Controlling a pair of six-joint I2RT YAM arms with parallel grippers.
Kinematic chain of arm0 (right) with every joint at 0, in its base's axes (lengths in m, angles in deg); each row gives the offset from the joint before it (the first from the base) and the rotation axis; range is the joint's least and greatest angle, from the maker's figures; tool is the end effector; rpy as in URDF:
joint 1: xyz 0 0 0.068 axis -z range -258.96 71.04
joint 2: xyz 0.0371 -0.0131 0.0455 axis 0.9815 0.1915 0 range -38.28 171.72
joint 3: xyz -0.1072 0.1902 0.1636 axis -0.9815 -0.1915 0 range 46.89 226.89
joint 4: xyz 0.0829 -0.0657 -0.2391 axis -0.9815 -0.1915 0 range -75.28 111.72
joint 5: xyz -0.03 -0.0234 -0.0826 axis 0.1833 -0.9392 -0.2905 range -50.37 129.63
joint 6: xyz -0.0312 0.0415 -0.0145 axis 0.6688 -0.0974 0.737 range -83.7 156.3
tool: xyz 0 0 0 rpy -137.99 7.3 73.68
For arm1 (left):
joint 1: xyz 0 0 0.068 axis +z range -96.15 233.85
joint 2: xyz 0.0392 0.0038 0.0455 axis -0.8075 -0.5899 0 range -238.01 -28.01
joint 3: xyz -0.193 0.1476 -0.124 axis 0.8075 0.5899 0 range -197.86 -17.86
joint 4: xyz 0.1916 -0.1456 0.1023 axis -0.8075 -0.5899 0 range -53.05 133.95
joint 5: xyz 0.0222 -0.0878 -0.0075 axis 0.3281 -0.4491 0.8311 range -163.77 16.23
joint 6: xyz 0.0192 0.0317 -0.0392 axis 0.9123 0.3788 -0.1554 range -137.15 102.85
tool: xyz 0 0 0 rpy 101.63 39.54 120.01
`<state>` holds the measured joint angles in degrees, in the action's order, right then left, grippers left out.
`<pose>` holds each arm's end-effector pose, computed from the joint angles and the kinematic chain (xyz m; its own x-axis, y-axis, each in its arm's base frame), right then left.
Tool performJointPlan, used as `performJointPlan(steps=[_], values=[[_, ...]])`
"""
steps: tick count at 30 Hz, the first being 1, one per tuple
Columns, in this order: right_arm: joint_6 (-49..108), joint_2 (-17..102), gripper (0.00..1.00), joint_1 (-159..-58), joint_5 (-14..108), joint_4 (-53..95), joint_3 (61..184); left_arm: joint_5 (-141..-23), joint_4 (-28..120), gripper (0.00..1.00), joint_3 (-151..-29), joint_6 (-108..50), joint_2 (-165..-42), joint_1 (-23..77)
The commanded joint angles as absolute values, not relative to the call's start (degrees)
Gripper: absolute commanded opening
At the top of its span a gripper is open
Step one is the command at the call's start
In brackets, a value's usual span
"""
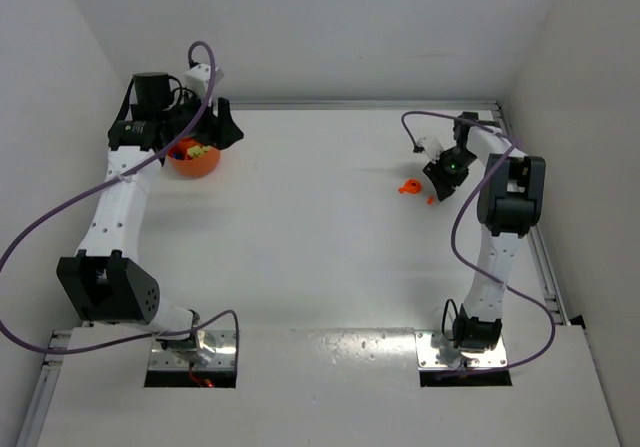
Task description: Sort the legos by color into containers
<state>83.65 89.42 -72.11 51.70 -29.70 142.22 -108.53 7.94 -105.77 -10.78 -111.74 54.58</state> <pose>0.4301 -0.0442 0.1336 -0.7379 -0.6359 -0.2262 -0.6623 0.7467 0.0612 0.3191 -0.0162 0.3992 -0.4713 0.0852 -0.8778 0.5296 0.8232 -0.2045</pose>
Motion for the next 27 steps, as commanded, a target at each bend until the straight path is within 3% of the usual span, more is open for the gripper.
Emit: performJointPlan(steps=[1, 7, 15, 21, 22, 25, 26, 27], values=[[84.8, 91.4, 0.44, -73.0, 53.3, -29.8, 141.8, -109.3, 9.5, 0.65, -108.0, -11.1, -111.7, 54.6], [84.8, 90.9, 0.35, -73.5, 53.3, -28.5, 139.3, -109.3, 9.5, 0.65, -108.0, -11.1, -111.7, 54.6], [84.8, 89.9, 0.13, -74.6, 52.8, -27.4, 136.8, -109.3, 9.5, 0.66, -108.0, -11.1, -112.2, 54.6], [84.8, 86.1, 0.08, -75.1, 55.6, -29.2, 135.7, -111.0, 9.5, 0.66, -108.0, -11.1, -111.7, 54.6], [84.8, 85.2, 0.08, -75.1, 56.4, -29.7, 135.7, -111.6, 9.5, 0.68, -107.2, -11.8, -111.7, 54.6], [84.1, 80.5, 0.06, -75.1, 61.7, -33.2, 135.7, -119.0, 11.8, 0.86, -103.4, -13.0, -111.1, 57.6], [82.8, 79.2, 0.06, -75.1, 63.4, -35.8, 136.3, -122.8, 12.4, 0.99, -102.3, -13.7, -110.5, 58.5], [82.0, 78.1, 0.06, -75.1, 67.5, -37.2, 137.1, -129.9, 13.2, 1.00, -101.2, -13.7, -110.5, 59.4]])
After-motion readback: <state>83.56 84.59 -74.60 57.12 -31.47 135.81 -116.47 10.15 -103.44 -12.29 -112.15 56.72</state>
